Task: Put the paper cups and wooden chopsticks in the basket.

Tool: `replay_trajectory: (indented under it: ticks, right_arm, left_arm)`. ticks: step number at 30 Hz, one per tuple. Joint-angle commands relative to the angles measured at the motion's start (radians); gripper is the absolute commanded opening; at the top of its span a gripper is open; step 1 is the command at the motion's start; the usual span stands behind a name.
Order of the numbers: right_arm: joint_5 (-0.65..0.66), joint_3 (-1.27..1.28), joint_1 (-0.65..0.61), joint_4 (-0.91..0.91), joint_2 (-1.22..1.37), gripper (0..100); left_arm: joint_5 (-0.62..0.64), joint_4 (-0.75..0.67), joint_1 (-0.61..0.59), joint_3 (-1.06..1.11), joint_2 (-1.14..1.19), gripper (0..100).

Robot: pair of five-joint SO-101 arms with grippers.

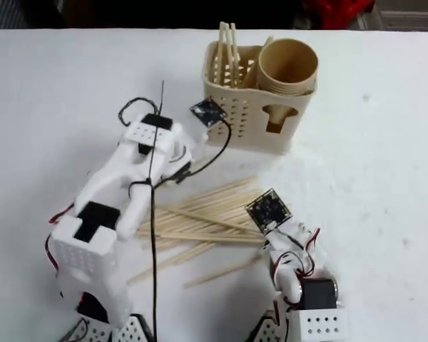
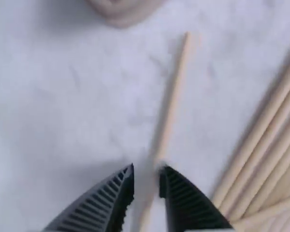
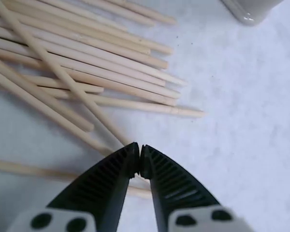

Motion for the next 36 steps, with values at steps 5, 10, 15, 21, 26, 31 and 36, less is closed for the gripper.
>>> replay_trajectory:
  ticks: [5,10,15,21,26,31,36]
  right_arm:
    - [0.015,0.008,0.007,0.004,-0.007,2.1]
    - [0.015,0.008,0.007,0.004,-0.007,2.1]
    - [0.015,0.008,0.007,0.004,-0.007,2.1]
    - [0.015,0.008,0.007,0.004,-0.007,2.1]
    - [0.015,0.008,0.007,0.004,-0.007,2.1]
    - [0.015,0.008,0.007,0.004,-0.007,2.1]
    - [0.015,0.008,0.007,0.004,-0.007,2.1]
  left_arm:
    - [-0.005,0.051,-0.024,0.017,0.016,8]
    - [-0.009,-0.023,-0.045,0.114,-0.064,8]
    - [-0.011,-0.069,-0.047,0.241,-0.154,8]
    - [-0.011,-0.066,-0.047,0.258,-0.159,8]
    - [-0.011,-0.060,-0.074,0.259,-0.168,2]
    - [-0.031,-0.023,-0.159,0.256,-0.255,2]
    - [-0.060,0.072,-0.217,0.253,-0.466,2]
